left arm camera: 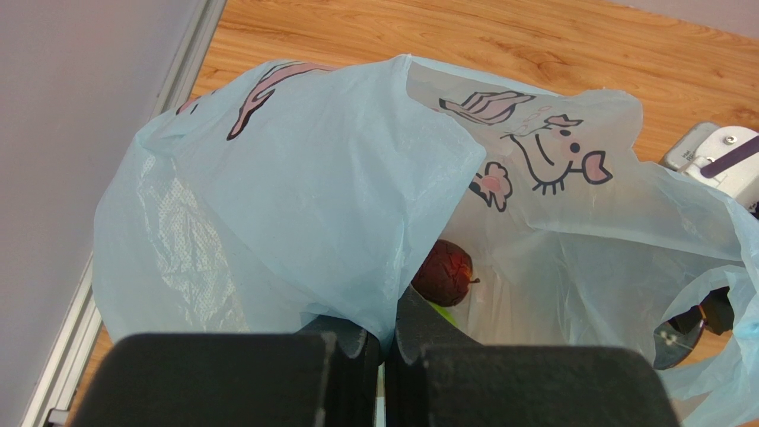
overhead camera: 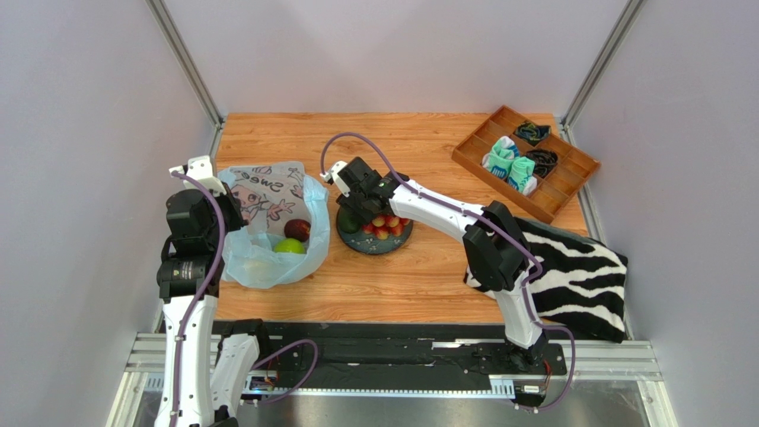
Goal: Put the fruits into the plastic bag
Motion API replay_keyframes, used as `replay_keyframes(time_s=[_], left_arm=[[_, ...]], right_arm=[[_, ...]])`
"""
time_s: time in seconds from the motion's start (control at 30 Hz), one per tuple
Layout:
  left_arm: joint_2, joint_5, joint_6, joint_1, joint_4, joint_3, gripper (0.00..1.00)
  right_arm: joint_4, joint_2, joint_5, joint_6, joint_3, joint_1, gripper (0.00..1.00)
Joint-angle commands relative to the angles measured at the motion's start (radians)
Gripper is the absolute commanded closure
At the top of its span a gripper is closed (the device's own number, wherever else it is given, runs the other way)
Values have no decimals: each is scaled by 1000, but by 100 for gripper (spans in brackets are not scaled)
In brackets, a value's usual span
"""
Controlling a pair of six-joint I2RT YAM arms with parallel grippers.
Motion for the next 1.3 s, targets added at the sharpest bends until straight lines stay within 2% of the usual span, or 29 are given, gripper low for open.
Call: replay_keyframes(time_s=[0.0,0.2,0.37,0.53,1.0,1.27], left_arm=[[-5,11,-4,-2,25,-2,100],[-3,11,-4,-2,25,-2,100],[-3,11,-4,-2,25,-2,100],[-3,11,-4,0,25,-2,100],[-2,17,-4,-2,27,-2,100],[-2,19,-6,-2,27,-1,100]], right_arm=[[-5,11,18,-25,42,-1,55],[-2,-13,9,-30,36,-1,65],[4,-38,-8,-33,28,1,67],[-8,-36,18,-22,42,-1,61],[18,-78,21,23,48,-1,36],[-1,-24,9,1,89,-5,33]])
